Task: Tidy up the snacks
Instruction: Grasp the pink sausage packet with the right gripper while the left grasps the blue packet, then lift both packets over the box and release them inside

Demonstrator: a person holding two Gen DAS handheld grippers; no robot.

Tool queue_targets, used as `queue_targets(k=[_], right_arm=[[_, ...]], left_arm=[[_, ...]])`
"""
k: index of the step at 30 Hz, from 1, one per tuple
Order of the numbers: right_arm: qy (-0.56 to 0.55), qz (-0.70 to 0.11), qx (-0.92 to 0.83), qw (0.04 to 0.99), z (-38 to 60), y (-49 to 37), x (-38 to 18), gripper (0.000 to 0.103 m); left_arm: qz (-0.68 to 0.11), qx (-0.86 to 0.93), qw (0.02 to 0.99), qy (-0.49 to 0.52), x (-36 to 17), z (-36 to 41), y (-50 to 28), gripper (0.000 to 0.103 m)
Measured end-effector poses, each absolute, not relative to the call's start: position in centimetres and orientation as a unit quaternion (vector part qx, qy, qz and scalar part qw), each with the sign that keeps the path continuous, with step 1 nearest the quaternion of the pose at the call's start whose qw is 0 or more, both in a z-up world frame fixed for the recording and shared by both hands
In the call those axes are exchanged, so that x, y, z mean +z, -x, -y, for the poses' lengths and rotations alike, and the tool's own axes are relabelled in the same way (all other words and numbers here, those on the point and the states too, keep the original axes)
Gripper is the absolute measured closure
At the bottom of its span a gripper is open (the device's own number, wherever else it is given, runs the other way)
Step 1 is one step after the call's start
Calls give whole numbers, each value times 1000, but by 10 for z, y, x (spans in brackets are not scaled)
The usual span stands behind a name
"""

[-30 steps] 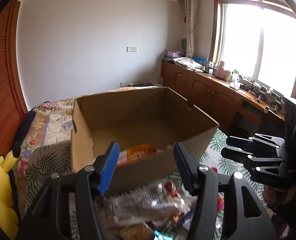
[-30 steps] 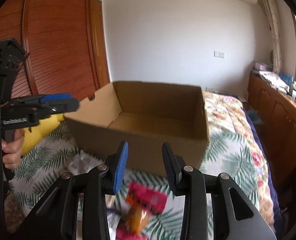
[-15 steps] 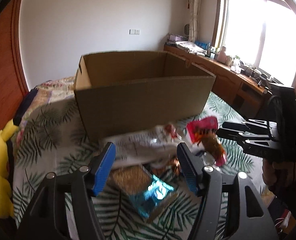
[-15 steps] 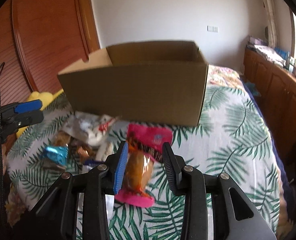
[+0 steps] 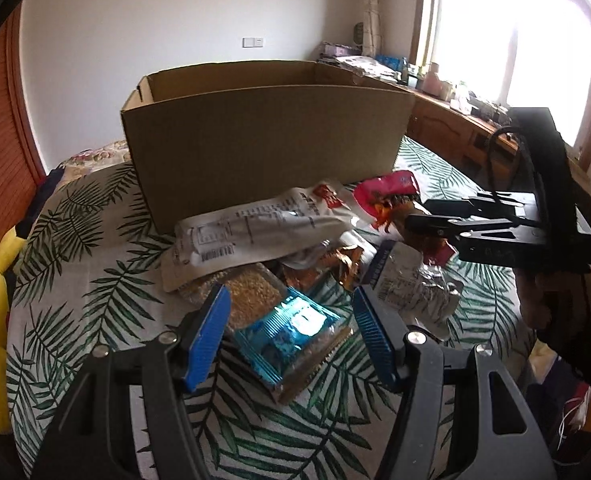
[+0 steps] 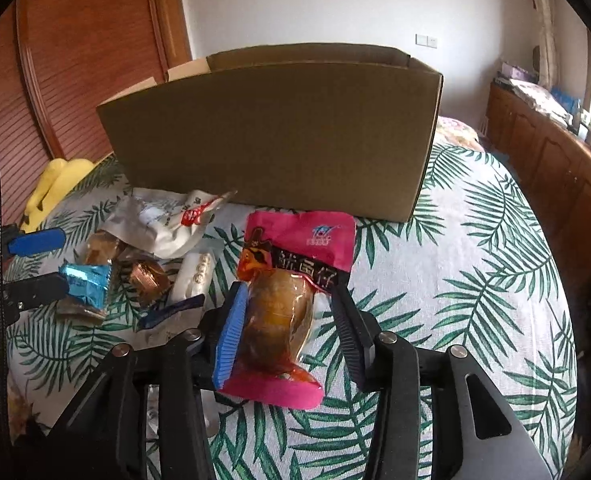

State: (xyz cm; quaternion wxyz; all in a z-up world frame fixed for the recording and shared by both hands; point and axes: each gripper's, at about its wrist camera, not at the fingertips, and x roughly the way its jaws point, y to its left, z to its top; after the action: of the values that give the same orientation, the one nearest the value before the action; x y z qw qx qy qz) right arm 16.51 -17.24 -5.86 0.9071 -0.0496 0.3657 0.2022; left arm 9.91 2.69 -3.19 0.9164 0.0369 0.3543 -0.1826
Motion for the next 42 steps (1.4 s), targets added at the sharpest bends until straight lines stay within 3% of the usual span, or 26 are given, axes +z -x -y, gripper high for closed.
queue_targets(k=[15,22,25,28,39,42], right_arm=[[26,-401,201,893,177,-180,-70,52],[40,-401,195,894,172,-178,-71,51],[43,-401,193,894,169,-178,-71,51],[46,-400,192,895,167,-178,-72,51],[96,-398,182,894,155,-176,-73,52],[103,-397,190,892,156,-173,-73,60]], left_arm=[[-379,-189,904,-66,-44,-21,-107,43],[-380,-191,903,-62,-45,-25,-104,60],[-374,-198,905,-55,-43,-27,-101,73],[-372,-204,904,-49,-42,-28,-98,78],[-388,-188,901,-48,-49,-28,-97,75],[-381,-194,903,-41,-47,-32,-94,77]])
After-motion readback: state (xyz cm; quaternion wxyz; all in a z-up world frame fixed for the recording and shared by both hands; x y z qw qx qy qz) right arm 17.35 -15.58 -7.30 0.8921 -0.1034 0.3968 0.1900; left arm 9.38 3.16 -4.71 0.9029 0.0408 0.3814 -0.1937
